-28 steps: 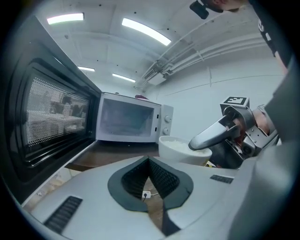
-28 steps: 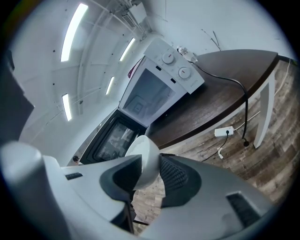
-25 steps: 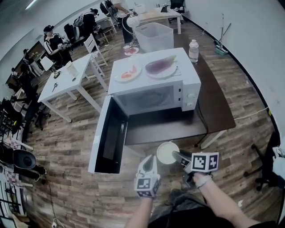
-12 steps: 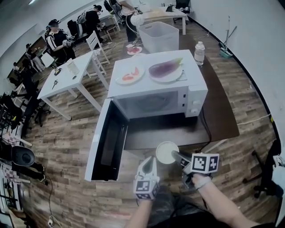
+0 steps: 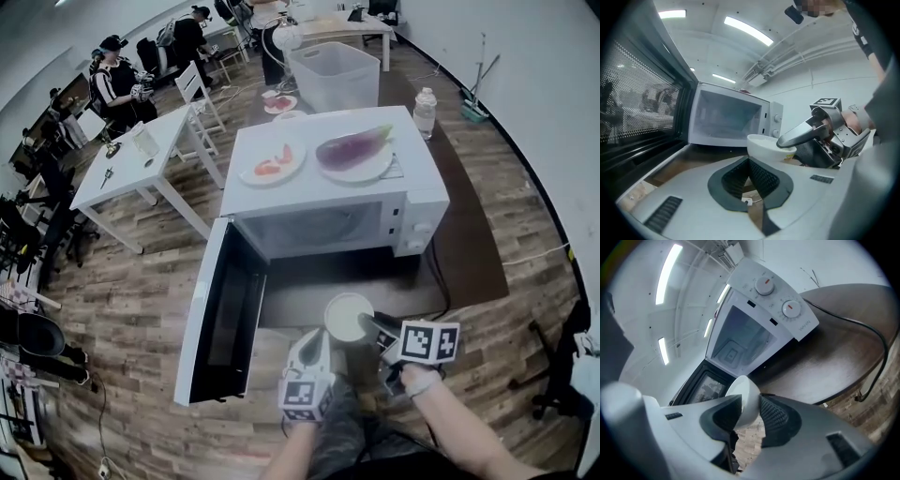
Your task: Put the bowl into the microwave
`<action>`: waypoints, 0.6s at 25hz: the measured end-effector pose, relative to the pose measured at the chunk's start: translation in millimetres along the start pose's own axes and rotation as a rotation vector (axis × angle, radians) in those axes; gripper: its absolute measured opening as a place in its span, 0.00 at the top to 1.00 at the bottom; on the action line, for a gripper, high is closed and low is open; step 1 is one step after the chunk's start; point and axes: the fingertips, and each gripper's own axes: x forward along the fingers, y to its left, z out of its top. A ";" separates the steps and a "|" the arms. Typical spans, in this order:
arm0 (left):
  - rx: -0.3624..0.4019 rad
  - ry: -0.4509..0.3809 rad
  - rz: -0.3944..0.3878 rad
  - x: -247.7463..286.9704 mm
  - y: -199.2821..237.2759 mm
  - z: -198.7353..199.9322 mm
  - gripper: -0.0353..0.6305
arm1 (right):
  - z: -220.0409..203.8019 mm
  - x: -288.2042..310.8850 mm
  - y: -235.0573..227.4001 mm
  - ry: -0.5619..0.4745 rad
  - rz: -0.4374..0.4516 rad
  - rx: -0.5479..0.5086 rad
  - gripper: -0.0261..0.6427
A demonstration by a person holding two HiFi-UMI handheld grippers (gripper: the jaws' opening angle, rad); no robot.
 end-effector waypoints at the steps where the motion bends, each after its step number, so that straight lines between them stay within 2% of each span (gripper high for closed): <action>1: 0.001 -0.004 -0.002 3.6 1.9 2.1 0.95 | 2.7 2.8 -0.7 -0.004 -0.004 0.004 0.78; 15: 0.027 -0.030 -0.049 40.8 27.2 18.4 0.95 | 41.0 40.9 6.2 -0.056 -0.010 0.021 0.78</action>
